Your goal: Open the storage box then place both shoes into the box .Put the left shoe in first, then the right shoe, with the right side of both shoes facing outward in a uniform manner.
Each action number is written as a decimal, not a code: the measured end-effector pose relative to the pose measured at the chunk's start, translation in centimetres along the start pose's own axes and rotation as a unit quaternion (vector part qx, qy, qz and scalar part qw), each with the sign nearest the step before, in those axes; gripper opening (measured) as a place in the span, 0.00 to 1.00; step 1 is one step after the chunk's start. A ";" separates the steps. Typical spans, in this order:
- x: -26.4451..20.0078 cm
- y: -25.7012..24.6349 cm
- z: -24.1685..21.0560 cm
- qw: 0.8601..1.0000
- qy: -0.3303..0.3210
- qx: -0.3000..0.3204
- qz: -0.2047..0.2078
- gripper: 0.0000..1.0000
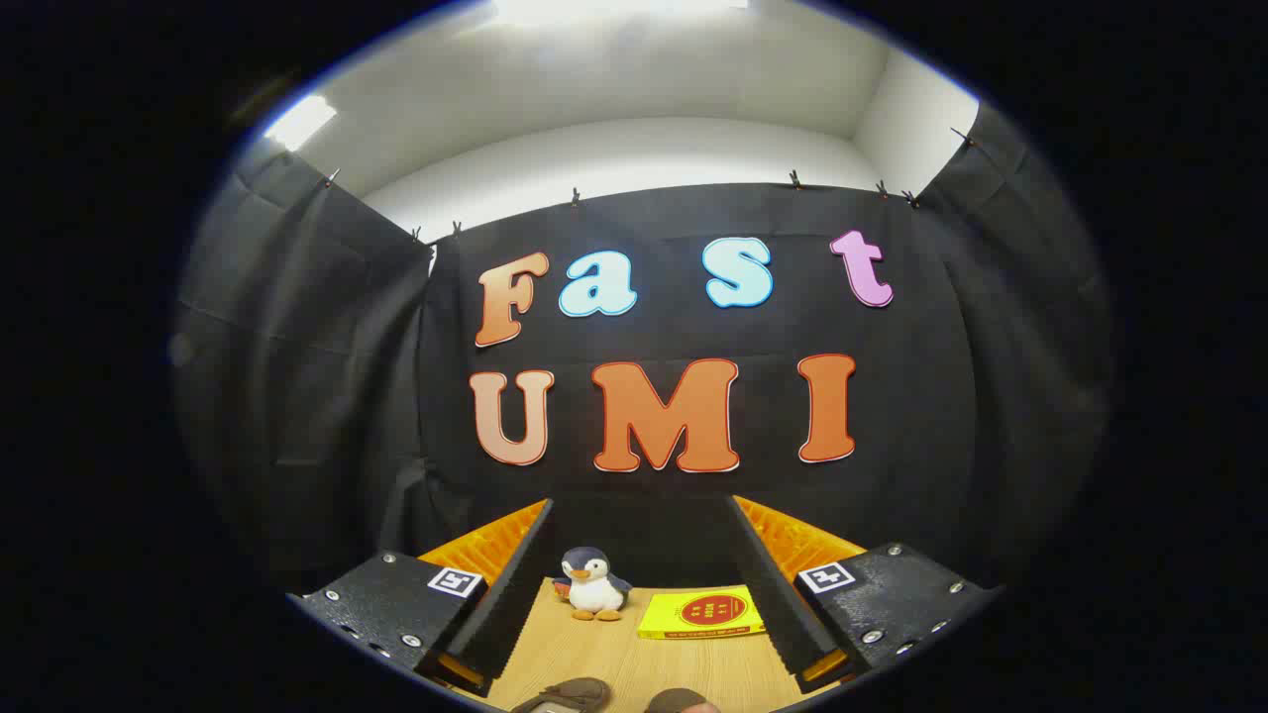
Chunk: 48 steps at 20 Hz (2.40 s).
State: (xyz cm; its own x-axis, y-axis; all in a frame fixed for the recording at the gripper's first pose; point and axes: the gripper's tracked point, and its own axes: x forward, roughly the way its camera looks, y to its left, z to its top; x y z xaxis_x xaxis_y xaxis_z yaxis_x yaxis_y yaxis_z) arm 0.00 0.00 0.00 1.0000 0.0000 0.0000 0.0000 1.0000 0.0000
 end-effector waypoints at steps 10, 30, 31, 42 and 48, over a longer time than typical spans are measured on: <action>0.9 1.8 0.4 0.999 0.001 0.025 0.022 1.00; 1.7 12.9 -12.4 0.953 0.197 0.171 0.157 0.97; 1.6 13.8 -13.3 0.946 0.214 0.178 0.166 0.97; -2.4 22.2 -24.8 0.861 0.397 0.201 0.247 0.96; -5.2 26.0 -30.2 0.800 0.478 0.238 0.275 0.96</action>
State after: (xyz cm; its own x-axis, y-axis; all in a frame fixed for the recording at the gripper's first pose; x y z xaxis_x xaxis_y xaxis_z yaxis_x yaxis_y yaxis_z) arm -5.21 26.04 -30.22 0.3916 0.6672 -0.6336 -0.2131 0.7356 0.6430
